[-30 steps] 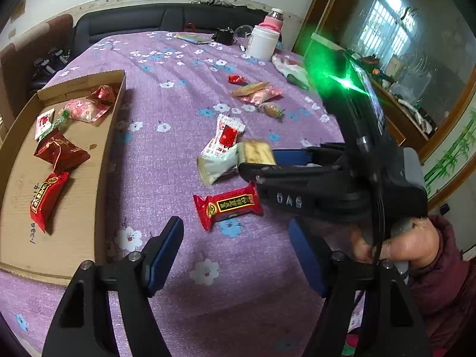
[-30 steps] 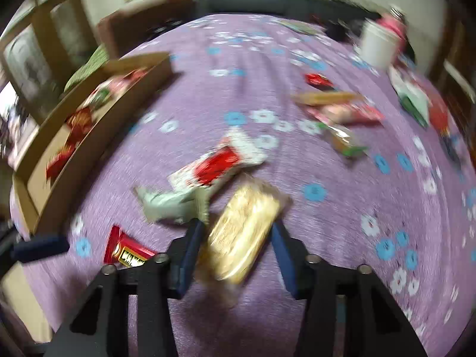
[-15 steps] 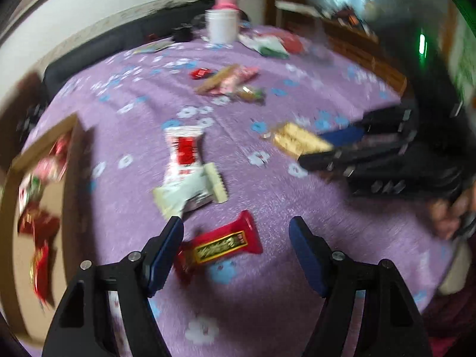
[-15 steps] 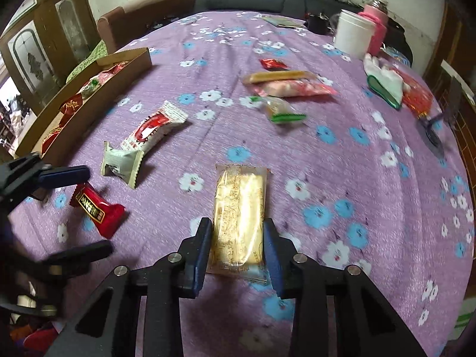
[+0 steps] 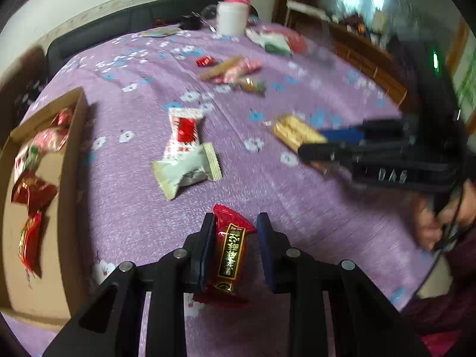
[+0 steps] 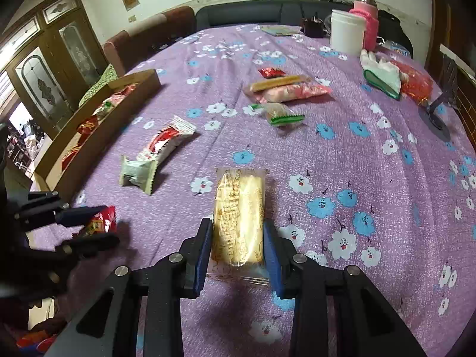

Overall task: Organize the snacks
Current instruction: 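Carry both snacks over the cardboard tray and open both grippers to drop them, then grasp the white-green candy with the left gripper while the right grasps the clear green-edged packet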

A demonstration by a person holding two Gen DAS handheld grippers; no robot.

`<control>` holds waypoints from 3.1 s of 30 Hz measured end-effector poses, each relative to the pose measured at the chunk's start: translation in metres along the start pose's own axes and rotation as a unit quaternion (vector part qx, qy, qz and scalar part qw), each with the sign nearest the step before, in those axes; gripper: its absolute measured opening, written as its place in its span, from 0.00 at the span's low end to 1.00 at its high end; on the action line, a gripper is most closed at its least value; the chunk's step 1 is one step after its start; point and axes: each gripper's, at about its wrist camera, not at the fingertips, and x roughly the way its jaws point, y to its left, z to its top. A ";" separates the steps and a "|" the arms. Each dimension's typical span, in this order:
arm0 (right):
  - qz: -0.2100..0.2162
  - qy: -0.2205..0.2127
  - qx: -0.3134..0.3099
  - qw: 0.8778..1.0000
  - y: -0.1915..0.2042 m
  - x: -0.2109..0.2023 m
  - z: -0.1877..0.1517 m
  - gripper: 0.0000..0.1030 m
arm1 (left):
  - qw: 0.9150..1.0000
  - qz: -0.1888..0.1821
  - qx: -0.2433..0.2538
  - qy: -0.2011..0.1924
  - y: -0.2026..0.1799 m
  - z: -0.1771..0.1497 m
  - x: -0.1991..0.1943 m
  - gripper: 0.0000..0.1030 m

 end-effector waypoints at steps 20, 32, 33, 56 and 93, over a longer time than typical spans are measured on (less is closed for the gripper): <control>0.077 -0.030 -0.066 0.994 0.104 -0.009 0.063 0.35 | 0.966 0.112 -0.212 -0.095 0.188 -0.017 -0.108 0.27; 0.086 0.011 -0.142 0.986 0.219 0.072 0.139 0.35 | 0.947 0.123 -0.293 -0.044 0.280 -0.010 -0.062 0.27; 0.085 0.017 -0.147 0.985 0.225 0.080 0.143 0.36 | 0.946 0.123 -0.296 -0.042 0.282 -0.011 -0.060 0.27; 0.029 -0.066 -0.112 0.991 0.174 0.041 0.152 0.65 | 0.930 0.096 -0.332 -0.124 0.230 -0.033 -0.128 0.75; -0.055 -0.040 0.060 0.996 -0.035 0.064 0.104 0.47 | 0.987 0.016 -0.153 -0.050 0.049 -0.006 -0.061 0.81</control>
